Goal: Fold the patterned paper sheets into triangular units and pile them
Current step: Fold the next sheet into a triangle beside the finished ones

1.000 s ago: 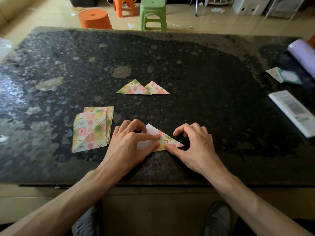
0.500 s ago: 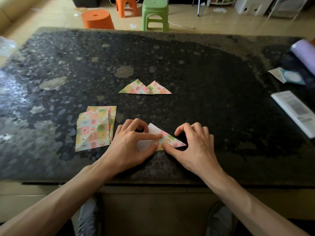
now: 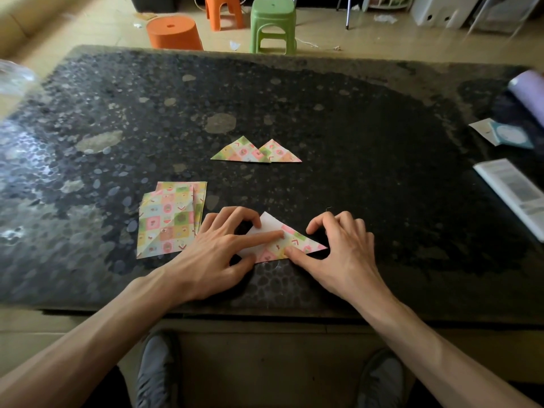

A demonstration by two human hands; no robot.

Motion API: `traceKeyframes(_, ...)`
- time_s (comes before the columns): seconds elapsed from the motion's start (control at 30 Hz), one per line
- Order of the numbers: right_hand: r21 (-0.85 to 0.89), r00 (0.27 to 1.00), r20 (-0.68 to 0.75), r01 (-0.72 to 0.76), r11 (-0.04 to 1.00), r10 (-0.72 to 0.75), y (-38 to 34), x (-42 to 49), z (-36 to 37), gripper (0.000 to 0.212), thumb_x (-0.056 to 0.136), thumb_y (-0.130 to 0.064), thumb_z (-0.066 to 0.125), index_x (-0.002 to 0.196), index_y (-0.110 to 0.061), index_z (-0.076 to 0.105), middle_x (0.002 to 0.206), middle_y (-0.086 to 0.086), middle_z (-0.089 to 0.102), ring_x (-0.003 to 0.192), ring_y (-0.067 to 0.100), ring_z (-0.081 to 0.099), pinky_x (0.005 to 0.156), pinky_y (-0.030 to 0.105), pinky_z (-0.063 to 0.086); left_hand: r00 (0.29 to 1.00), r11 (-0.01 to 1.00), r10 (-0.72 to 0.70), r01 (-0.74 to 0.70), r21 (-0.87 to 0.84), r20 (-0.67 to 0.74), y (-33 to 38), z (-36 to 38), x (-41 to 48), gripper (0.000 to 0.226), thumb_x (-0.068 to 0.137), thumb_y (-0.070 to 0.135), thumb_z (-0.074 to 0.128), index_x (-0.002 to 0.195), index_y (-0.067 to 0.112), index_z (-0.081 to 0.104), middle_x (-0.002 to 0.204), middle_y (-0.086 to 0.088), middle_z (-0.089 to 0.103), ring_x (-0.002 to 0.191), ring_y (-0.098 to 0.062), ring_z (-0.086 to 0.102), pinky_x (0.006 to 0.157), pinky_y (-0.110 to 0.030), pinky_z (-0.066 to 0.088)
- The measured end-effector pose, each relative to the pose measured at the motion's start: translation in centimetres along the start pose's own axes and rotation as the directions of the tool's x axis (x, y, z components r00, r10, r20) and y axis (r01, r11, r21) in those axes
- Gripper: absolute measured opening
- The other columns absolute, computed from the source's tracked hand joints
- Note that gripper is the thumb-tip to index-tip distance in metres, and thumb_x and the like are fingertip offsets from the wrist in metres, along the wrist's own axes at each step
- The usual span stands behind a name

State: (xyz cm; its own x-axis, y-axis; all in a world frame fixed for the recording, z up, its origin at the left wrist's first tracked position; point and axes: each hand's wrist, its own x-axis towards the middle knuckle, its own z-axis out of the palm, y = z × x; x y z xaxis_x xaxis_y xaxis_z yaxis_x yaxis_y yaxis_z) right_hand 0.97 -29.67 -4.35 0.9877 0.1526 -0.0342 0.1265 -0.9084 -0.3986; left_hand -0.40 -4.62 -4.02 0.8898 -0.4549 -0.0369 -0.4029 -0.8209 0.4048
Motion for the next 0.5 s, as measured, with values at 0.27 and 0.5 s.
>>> traceKeyframes(0.27,-0.004,1.0,0.011,-0.01,1.0,0.01,-0.1,0.0,-0.1,0.052,0.076,-0.076,0.068,0.11,-0.042,0.047,0.113,-0.014,0.037,0.104,0.006,0.029,0.087,0.029,0.027,0.996,0.998,0.015,-0.01,0.055,-0.091,0.5,0.5,-0.2,0.045,0.102,0.06,0.038,0.148,0.058,0.04,0.135,0.016,0.037,0.134,-0.009,0.033,0.109,-0.036,0.032)
traceKeyframes(0.5,0.009,1.0,0.009,-0.004,1.0,0.004,-0.1,0.0,-0.2,0.053,0.076,-0.076,0.069,0.109,-0.042,0.048,0.111,-0.014,0.038,0.103,0.007,0.03,0.086,0.029,0.027,0.988,0.997,0.012,0.0,0.076,-0.152,0.2,1.2,-0.1,0.044,0.099,0.051,0.048,0.143,0.056,0.049,0.131,0.013,0.043,0.13,-0.015,0.04,0.105,-0.041,0.037)
